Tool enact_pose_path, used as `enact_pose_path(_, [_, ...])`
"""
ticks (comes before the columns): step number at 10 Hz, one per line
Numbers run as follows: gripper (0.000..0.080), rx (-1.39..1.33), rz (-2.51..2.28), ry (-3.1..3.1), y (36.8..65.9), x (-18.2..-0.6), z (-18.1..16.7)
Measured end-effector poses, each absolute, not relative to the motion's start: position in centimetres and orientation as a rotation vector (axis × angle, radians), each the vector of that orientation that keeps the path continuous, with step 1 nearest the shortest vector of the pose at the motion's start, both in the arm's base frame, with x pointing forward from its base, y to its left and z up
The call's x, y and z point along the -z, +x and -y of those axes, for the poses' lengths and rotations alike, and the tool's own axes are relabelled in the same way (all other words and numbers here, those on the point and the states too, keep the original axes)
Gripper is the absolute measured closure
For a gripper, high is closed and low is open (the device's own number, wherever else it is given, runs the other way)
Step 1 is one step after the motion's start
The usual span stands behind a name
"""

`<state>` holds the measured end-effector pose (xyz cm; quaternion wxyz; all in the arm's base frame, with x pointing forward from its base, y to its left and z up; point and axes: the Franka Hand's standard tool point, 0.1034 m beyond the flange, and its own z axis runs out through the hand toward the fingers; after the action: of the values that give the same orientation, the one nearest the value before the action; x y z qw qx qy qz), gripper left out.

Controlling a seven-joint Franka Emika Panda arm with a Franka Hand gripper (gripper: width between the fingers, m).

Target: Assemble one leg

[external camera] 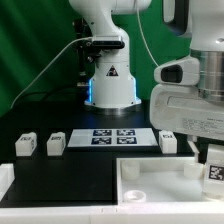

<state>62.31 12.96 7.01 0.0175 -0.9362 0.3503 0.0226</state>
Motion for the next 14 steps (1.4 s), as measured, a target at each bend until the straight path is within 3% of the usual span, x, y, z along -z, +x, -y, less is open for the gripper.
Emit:
enact_pose_path(1, [0.0511,-0.076,-1.236,-2.848,62.28,-7.0,-13.07])
enact_pose_path(7, [0.0511,-0.075,-2.182,-2.031,63.19,-6.9,-13.02])
enact_pose_path(12, [0.0509,-0.054,-2.183,-2.01,63.13,-6.87,-13.05])
enact_pose_path(14, [0.0198,-0.024,-1.866,-2.326,62.88,-7.01,-12.85])
